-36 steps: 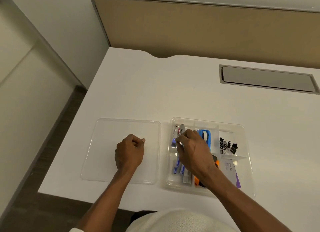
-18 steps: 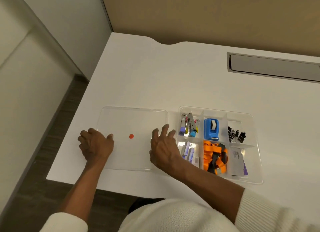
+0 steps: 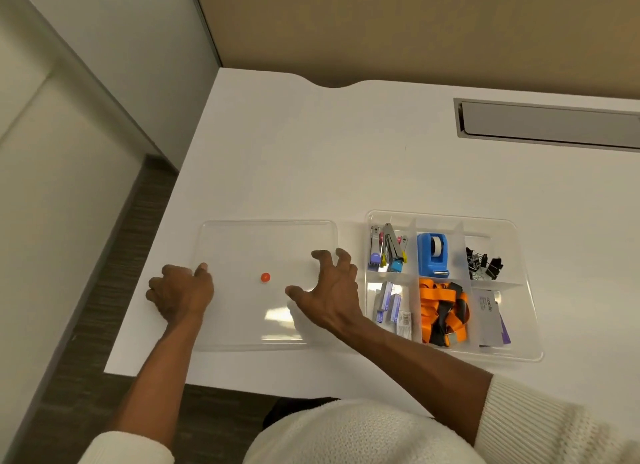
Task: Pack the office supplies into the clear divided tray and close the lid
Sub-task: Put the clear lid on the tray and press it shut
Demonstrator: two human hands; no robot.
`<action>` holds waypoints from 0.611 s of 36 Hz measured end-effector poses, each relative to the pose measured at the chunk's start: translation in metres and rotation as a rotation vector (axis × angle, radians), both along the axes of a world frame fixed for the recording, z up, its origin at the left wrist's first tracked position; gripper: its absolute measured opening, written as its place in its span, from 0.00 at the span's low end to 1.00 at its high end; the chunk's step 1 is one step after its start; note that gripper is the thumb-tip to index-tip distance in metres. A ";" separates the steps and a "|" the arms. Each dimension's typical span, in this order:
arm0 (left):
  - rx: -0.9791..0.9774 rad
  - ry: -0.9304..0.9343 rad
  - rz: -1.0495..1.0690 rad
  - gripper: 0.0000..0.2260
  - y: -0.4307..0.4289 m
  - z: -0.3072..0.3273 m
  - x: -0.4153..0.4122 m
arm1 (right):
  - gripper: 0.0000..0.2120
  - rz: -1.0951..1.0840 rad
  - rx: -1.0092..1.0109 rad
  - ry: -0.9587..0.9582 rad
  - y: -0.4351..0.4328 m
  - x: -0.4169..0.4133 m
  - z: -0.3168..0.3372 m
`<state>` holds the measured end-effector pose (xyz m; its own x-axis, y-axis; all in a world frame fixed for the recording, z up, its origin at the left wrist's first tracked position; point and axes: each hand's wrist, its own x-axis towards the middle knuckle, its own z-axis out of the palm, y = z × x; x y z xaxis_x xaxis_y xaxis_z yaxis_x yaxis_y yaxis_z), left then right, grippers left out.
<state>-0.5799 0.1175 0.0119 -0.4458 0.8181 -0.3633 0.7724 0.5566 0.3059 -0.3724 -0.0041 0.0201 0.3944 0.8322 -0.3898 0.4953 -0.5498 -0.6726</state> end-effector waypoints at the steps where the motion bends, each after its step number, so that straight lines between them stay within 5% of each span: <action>1: 0.013 -0.008 0.008 0.23 0.002 0.001 -0.004 | 0.39 -0.028 0.019 0.025 -0.001 0.000 0.002; 11: 0.237 -0.279 0.142 0.11 -0.011 0.016 -0.013 | 0.35 -0.060 0.290 0.050 -0.014 0.009 0.046; 22: 0.216 -0.509 -0.040 0.05 -0.071 0.037 0.105 | 0.31 -0.251 0.319 -0.139 -0.066 0.122 0.074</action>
